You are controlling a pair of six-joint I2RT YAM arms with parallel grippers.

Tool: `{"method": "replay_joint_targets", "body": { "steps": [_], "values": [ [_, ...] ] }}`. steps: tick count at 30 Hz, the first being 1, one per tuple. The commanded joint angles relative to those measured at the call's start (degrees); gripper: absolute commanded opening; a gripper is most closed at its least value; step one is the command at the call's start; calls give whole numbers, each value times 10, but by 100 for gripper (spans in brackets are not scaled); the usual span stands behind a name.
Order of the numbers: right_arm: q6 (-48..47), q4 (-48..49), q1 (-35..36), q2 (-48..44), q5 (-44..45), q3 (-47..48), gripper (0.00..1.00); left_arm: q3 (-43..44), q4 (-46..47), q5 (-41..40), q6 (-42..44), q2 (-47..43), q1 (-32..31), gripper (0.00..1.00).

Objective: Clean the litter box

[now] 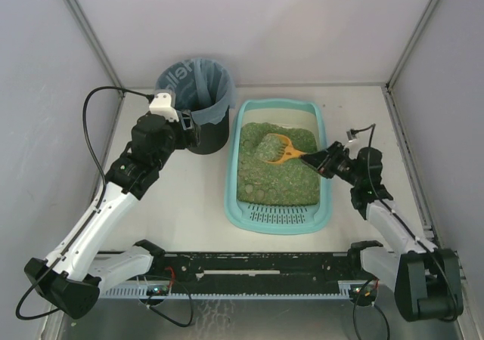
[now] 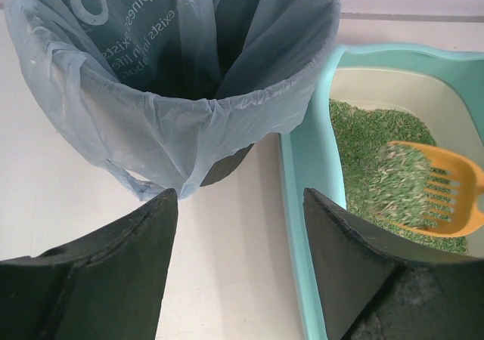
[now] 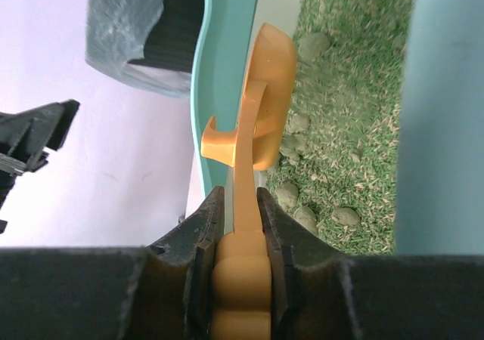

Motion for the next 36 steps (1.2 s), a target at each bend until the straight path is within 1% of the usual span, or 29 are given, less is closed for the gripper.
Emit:
{"method": "replay_joint_targets", "body": {
  "steps": [1,3,6,7,9,10,11,14,15,17,18,19,22,23,25,26,27,28,30,31,34,35,36],
  "values": [
    [40,68,-52,-74,-25,-29,0,18,10,8,8,-5,-1,72],
    [58,87,-57,-86,-46,-38,0,17,11,10,7,-4,-1,72],
    [76,135,-64,-75,-121,-36,0,18,11,12,6,-1,-1,72],
    [85,130,-79,-81,-121,-45,0,18,11,13,6,0,-1,72],
    [112,118,-121,-109,-87,-77,0,18,11,15,4,-1,-2,72],
    [126,129,-133,-116,-82,-89,0,17,11,16,5,-2,-1,72],
    [130,142,-133,-115,-95,-88,0,17,12,15,4,-2,-2,72],
    [119,170,-102,-86,-160,-58,0,18,12,15,4,-2,-1,72],
    [123,169,-108,-88,-156,-64,0,18,12,18,4,-2,-1,72],
    [138,131,-139,-112,-111,-86,0,18,12,19,3,-3,-1,72],
    [144,132,-146,-120,-99,-95,0,17,12,17,3,-5,-1,72],
    [143,144,-137,-115,-105,-91,0,17,12,15,4,-7,-1,72],
    [107,159,-94,-79,-177,-47,0,17,12,13,4,-6,-1,72],
    [105,158,-99,-78,-177,-46,0,17,12,17,4,-6,-1,72],
    [111,119,-135,-95,-142,-68,0,17,12,19,3,-6,-1,72],
    [121,115,-148,-103,-127,-78,0,17,12,18,4,-7,-1,72],
    [130,130,-151,-104,-125,-82,0,17,13,16,4,-8,-1,72],
    [132,148,-139,-99,-136,-77,0,16,13,13,4,-9,-1,72],
    [110,155,-107,-79,-173,-52,0,17,13,14,4,-9,-1,72],
    [103,149,-106,-79,-175,-50,0,18,13,18,4,-8,-1,72],
    [94,61,-149,-115,-108,-68,0,17,13,18,4,-8,-1,72],
    [87,59,-150,-115,-106,-65,0,17,12,16,4,-9,-2,72],
    [76,56,-134,-108,-120,-52,0,16,13,13,4,-10,-1,72]
  ]
}}
